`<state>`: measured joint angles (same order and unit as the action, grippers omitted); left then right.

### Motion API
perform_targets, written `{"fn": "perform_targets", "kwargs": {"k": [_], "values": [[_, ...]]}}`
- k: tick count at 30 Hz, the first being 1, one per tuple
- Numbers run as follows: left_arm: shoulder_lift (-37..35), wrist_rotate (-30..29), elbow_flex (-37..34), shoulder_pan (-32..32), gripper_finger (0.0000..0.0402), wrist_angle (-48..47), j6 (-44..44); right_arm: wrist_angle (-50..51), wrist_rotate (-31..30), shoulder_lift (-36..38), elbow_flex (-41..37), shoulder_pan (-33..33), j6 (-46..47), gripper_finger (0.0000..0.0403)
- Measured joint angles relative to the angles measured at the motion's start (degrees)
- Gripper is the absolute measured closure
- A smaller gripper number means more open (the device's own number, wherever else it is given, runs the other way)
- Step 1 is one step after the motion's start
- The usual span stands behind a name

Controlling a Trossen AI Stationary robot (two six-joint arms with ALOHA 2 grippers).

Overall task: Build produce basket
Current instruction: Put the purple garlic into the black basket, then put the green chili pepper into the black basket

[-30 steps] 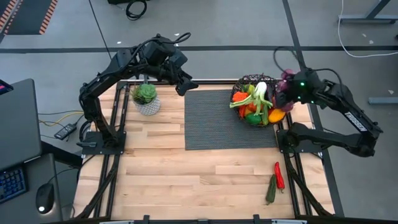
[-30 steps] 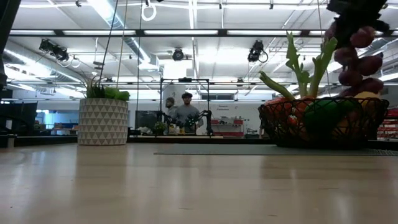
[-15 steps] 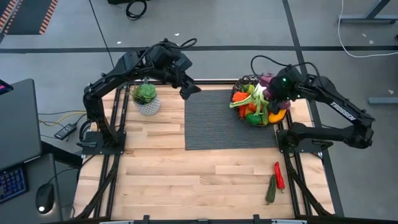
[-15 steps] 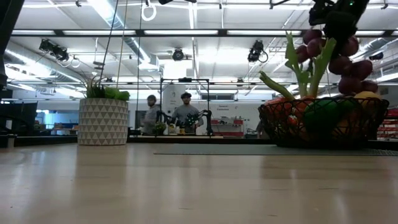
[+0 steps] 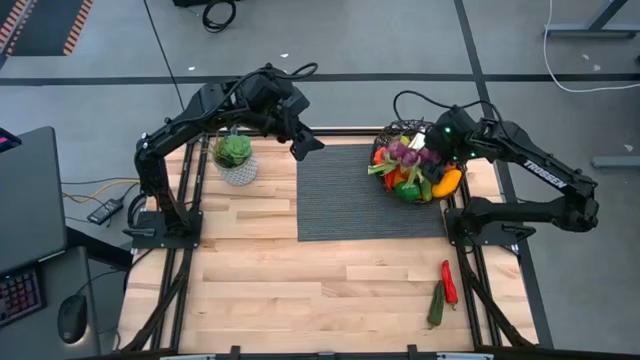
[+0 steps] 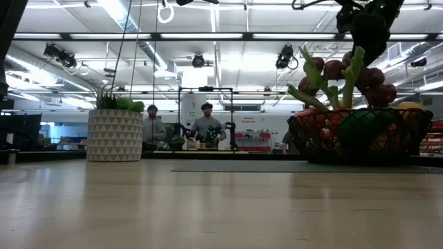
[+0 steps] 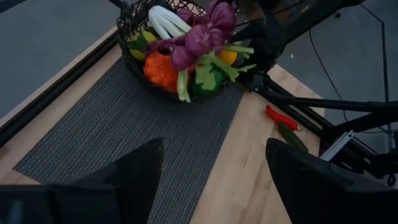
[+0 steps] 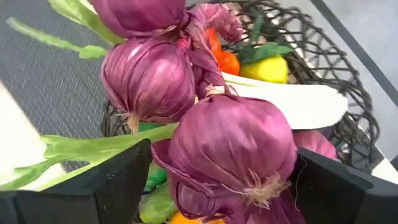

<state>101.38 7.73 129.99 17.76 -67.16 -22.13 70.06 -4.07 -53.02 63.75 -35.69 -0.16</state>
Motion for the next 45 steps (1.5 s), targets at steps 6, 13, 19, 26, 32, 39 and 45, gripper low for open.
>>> {"fn": "perform_targets", "kwargs": {"k": [6,13,19,26,32,39,45], "values": [[0.0,0.0,0.0,0.0,0.0111,-0.6,-0.9,-1.6,-0.6,3.9,0.0,0.4,6.4,0.0046],[0.0,-0.4,0.0,0.0,0.0111,-0.6,-4.3,-0.8,3.8,7.9,0.0,0.4,15.1,0.0034],[0.0,-0.4,0.0,0.0,0.0111,-0.7,-4.3,-0.1,7.5,10.3,0.0,0.4,22.0,0.0020],[0.0,-0.4,0.0,-1.3,0.0111,-2.6,-5.5,5.6,14.5,13.1,0.0,0.4,29.4,0.0023],[0.0,-0.4,0.0,-2.8,0.0111,-2.7,-5.6,9.1,17.6,14.6,0.0,0.4,32.3,0.0028],[0.0,-0.6,0.0,-4.2,0.0111,-2.7,-6.0,10.5,18.0,14.8,0.0,0.4,33.7,0.0029],[0.0,-2.2,0.0,-5.6,0.0111,-2.8,-7.7,10.6,21.6,14.8,0.0,0.4,34.1,0.0029]]}}
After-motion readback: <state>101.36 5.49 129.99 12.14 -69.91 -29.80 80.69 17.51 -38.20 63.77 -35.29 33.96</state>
